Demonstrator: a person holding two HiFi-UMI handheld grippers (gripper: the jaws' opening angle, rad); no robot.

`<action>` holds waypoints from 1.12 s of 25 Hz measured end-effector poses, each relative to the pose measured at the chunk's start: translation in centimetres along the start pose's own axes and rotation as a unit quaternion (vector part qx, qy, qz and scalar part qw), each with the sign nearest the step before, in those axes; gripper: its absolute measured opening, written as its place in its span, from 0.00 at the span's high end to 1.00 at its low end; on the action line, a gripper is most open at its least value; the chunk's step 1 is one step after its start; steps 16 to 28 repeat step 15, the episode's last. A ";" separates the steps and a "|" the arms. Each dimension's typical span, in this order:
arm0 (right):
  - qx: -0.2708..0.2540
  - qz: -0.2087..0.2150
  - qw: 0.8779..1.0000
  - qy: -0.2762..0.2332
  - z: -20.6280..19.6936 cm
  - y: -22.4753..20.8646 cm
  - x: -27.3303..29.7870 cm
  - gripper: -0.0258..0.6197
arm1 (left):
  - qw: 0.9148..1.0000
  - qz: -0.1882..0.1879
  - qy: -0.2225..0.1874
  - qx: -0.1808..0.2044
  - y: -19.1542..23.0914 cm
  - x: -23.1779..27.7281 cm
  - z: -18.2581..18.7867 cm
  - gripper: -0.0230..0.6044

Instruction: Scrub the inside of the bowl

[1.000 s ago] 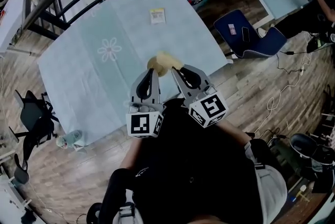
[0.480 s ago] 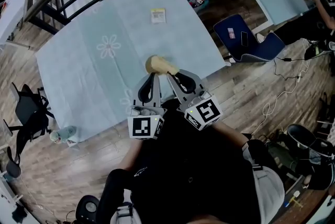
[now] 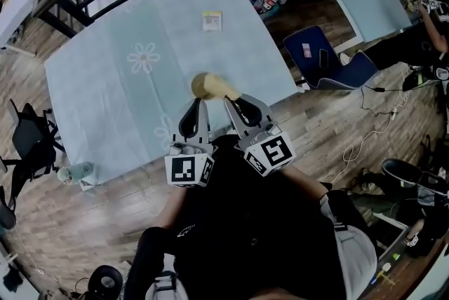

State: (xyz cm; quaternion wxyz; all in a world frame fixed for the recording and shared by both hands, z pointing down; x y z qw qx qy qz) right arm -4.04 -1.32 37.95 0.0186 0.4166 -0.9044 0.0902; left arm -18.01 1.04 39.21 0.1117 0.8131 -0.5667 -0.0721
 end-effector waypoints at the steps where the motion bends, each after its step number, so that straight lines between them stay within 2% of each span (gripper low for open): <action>1: -0.003 0.003 1.000 0.001 0.1 0.1 0.0 0.90 | 1.000 0.003 0.000 -0.001 0.1 -0.1 -0.1 0.94; 10: -0.007 0.034 0.999 0.007 -0.5 1.3 0.3 0.90 | 0.999 0.036 -0.005 -0.006 0.7 -1.5 -0.1 0.94; 15: -0.006 0.035 0.999 0.014 -0.6 1.7 -0.1 0.90 | 0.999 0.048 -0.004 -0.008 0.8 -2.3 -0.3 0.94; 28: -0.006 0.035 0.999 0.014 -0.6 1.7 -0.1 0.90 | 0.999 0.048 -0.004 -0.008 0.8 -2.3 -0.3 0.94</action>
Point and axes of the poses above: the fingertips, and each gripper's own axes: x forward along the fingers, y to its left, z out of its top, the point moved 7 cm from there along -x, backward along the fingers, and after that the axes turned 3 degrees about -z, right-handed, at the moved point
